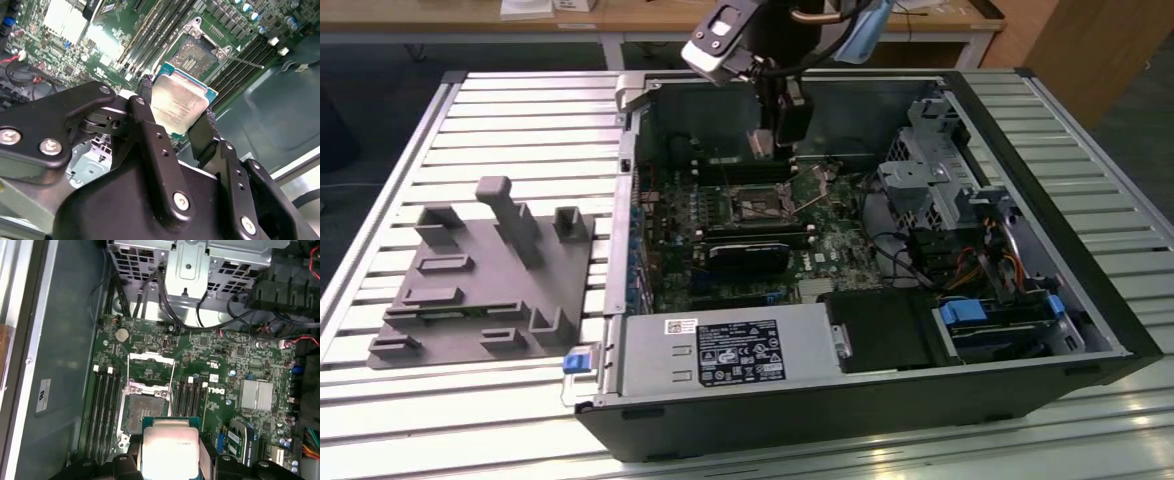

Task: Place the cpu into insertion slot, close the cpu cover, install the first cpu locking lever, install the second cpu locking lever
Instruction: 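Place the cpu into insertion slot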

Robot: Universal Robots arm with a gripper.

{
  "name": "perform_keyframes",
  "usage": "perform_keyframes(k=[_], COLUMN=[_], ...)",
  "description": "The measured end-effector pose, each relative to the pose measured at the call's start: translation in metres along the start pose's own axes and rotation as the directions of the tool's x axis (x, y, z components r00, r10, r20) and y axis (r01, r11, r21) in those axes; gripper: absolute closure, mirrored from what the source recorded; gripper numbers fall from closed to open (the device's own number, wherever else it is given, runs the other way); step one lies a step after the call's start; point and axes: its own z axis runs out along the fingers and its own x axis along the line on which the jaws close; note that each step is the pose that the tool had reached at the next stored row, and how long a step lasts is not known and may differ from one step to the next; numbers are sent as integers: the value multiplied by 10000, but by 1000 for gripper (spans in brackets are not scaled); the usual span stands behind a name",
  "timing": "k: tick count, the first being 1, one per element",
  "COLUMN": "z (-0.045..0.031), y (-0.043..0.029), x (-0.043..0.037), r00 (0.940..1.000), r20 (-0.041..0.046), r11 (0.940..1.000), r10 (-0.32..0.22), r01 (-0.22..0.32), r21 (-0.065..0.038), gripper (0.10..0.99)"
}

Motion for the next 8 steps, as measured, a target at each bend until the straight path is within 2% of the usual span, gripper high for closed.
perform_keyframes(k=[3,8], z=[32,123], y=[-2,-5], x=[9,53], r00=[9996,9995], r20=[24,20], r11=[9996,9995], r10=[295,305], r01=[-295,-305], r21=[2,0], gripper=[549,549])
